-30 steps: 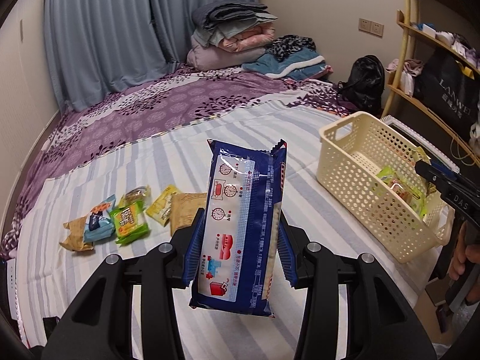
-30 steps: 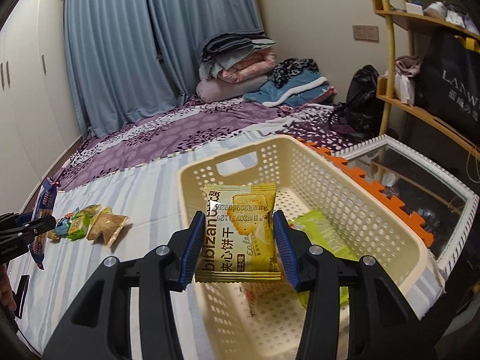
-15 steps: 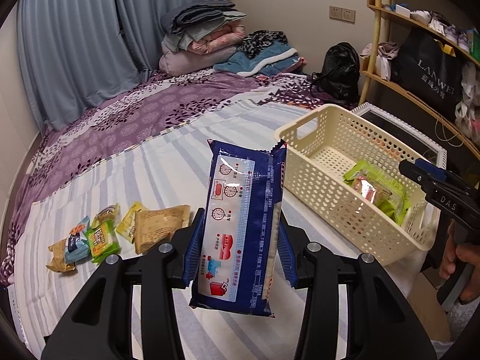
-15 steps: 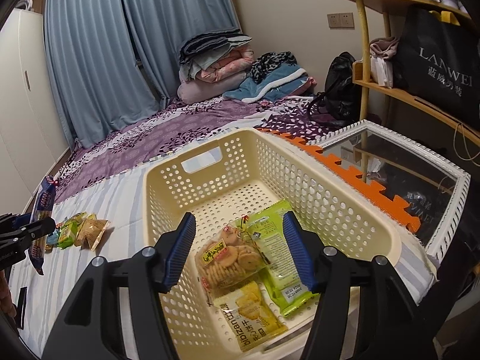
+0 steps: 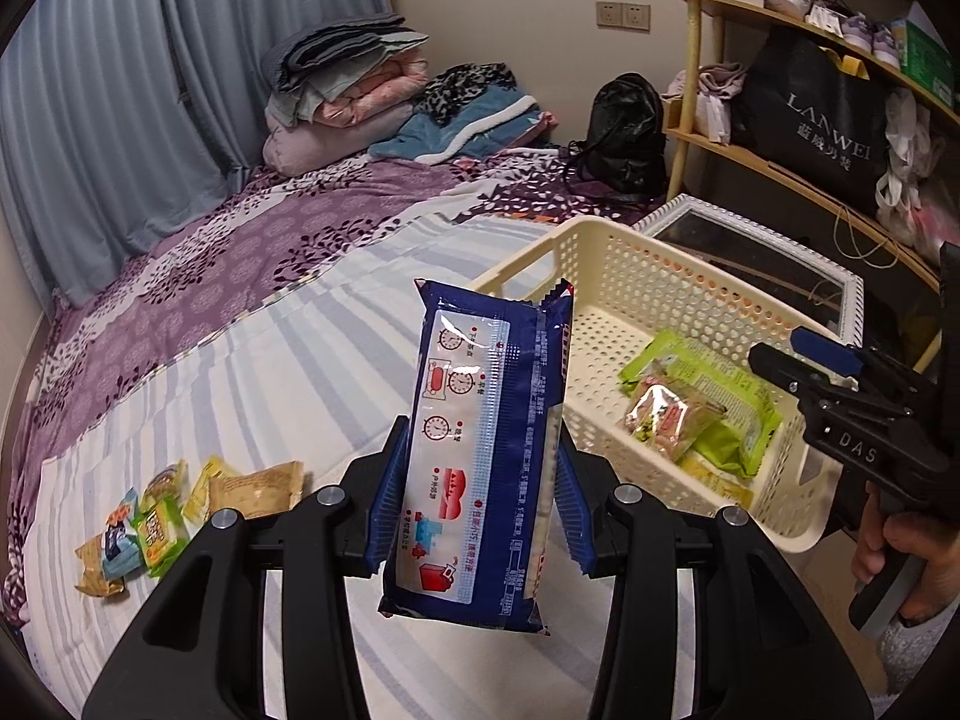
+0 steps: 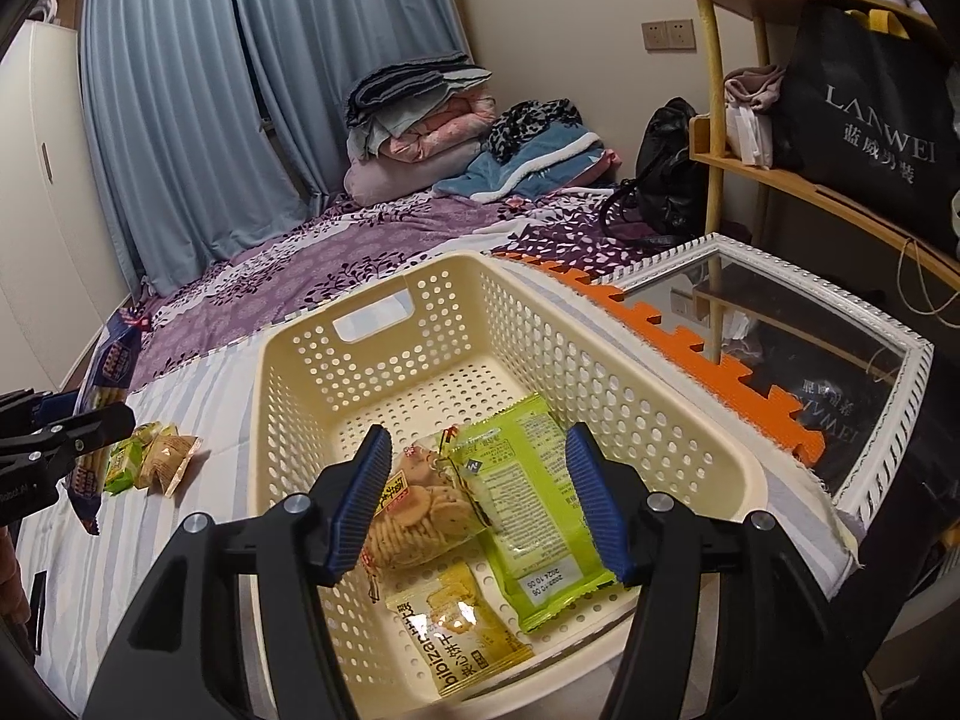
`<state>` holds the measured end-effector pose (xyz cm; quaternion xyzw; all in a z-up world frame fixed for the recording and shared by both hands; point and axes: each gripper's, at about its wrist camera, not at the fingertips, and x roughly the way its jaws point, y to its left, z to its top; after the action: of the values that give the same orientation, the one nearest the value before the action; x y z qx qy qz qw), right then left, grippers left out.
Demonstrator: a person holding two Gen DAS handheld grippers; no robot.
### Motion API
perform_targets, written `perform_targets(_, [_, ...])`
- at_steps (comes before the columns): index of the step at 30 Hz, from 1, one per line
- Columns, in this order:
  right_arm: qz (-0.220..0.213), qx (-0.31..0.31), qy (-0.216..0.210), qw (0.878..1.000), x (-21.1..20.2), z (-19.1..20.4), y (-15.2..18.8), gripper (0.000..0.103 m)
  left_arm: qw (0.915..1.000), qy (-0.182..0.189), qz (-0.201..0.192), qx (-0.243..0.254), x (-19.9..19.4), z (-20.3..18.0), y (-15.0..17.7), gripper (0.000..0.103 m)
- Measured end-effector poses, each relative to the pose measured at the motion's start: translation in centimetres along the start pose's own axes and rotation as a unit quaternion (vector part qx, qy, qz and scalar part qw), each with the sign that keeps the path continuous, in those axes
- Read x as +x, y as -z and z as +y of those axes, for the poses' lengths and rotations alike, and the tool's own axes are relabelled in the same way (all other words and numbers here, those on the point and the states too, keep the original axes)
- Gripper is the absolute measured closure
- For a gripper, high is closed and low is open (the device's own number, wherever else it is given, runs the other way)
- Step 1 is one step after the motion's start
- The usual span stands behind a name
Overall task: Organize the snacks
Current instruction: 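Lower the wafer pack over the basket and open the left tool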
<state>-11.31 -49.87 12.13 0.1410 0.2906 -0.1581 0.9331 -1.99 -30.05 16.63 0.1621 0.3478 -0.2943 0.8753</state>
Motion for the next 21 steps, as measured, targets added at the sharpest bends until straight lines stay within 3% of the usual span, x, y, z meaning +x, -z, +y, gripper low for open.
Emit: perform_targets(21, [-0.002,0.023,0.015,1.000,-0.3,-3.2,0.3,0.042,0.9965,0.057,-0.003,0.061,3.6,-8.1,-3.9,0.058])
